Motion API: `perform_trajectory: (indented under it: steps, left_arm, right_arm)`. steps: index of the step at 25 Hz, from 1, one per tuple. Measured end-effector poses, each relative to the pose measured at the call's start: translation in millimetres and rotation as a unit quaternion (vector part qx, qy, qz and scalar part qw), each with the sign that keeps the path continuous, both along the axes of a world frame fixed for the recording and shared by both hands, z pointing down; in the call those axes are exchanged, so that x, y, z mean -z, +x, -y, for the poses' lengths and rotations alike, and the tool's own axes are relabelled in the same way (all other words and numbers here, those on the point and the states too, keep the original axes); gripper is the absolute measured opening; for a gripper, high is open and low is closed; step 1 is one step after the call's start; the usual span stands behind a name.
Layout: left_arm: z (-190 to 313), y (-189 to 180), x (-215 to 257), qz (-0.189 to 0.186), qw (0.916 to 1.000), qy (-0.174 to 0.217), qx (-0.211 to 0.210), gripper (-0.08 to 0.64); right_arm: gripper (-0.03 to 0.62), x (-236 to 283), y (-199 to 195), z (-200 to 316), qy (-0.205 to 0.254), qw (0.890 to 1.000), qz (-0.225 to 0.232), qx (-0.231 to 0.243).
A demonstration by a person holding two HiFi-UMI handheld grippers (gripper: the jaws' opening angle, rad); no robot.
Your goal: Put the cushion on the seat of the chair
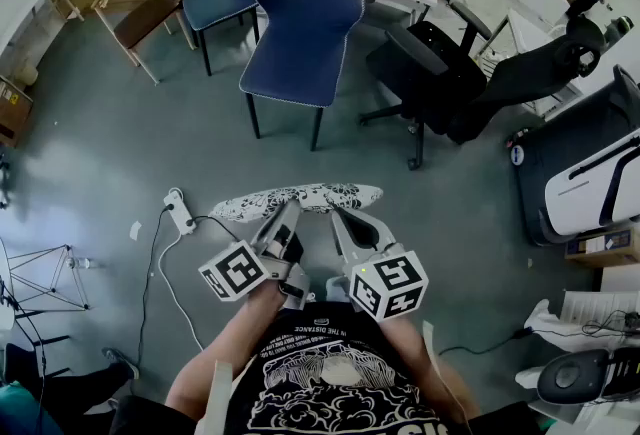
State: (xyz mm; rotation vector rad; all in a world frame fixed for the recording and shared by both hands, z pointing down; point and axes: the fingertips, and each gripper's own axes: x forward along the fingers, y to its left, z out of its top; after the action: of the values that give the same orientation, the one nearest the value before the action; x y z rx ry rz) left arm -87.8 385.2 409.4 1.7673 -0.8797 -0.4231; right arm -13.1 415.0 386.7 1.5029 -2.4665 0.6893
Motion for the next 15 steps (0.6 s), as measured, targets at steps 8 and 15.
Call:
perform_trajectory:
  steps: [8,15]
  left_arm:
    - [-4.8,-17.2,-1.4,-0.022,0.9997,-0.004,-0.006,0.017]
    - [3.7,-21.7,-3.0,-0.027,0.9996,-0.006,0.001,0.017]
  right_arm:
    - [-0.006,4.4,-22.9,3.5,0.006,1.0,0.0,-0.002]
    - [-0.005,0.6,-28.7,14.7,-0.001,1.0,-0.002,0.011]
